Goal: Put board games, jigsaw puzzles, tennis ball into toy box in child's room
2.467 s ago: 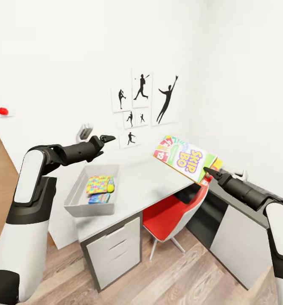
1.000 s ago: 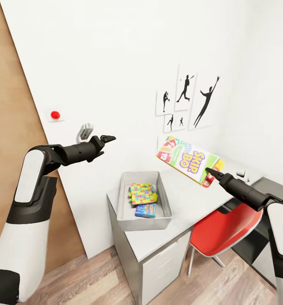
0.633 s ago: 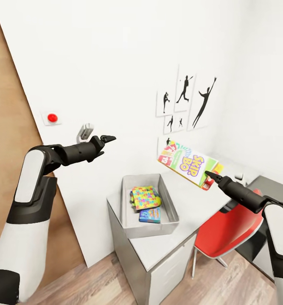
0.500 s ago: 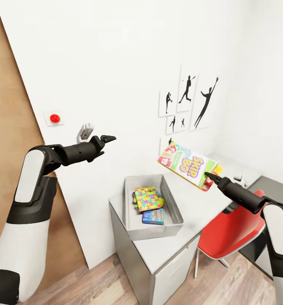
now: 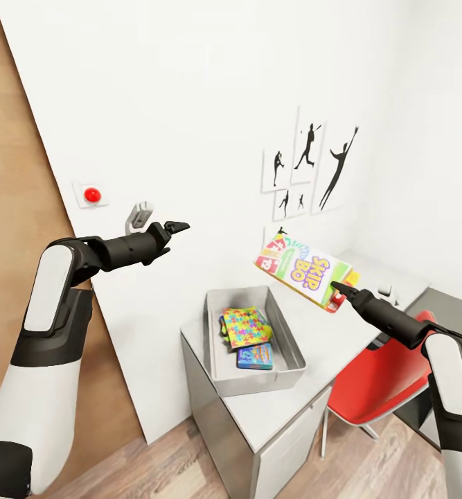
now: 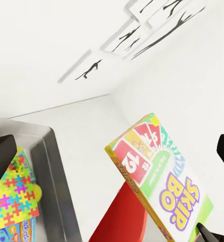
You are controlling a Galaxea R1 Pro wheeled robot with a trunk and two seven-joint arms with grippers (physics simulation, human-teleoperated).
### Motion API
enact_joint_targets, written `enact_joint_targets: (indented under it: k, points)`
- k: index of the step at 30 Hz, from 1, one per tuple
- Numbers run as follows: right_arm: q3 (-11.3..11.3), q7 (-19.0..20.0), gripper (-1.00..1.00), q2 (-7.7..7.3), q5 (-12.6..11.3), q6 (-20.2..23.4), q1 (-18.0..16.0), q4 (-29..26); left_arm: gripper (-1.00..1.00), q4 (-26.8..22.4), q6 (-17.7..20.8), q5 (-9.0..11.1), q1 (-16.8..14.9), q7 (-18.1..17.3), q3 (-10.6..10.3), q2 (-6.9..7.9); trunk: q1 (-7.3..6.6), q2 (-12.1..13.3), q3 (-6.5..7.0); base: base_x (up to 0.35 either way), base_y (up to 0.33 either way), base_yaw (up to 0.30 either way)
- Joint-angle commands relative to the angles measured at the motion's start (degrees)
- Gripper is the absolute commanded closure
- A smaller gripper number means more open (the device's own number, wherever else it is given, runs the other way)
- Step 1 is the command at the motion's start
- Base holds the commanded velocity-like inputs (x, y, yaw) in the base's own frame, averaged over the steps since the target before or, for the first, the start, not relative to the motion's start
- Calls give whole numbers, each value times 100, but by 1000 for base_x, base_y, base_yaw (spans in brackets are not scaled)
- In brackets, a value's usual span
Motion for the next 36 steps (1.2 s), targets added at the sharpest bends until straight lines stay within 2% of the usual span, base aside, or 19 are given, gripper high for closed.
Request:
enact_joint_targets:
  k: [1,17,25,36]
  points:
    - [-8,42,100,5,33,30,-14,3,-100,-6,-3,55,-7,59,-4,4,4,-14,-12,6,14,-132]
    - [-8,32,100,20,34,35,-37,21,-100,-2,-3,64,-8,59,14,4,4,-14,33,2,50,-225]
    - [-3,-215,100,25,36,35,-45,29,-100,1,-3,69,-8,59,21,4,4,-14,58,0,228,-268]
    - [-2,-347,100,49,34,35,-48,31,-100,1,-3,79,-8,59,25,4,4,-14,94,0,275,-272]
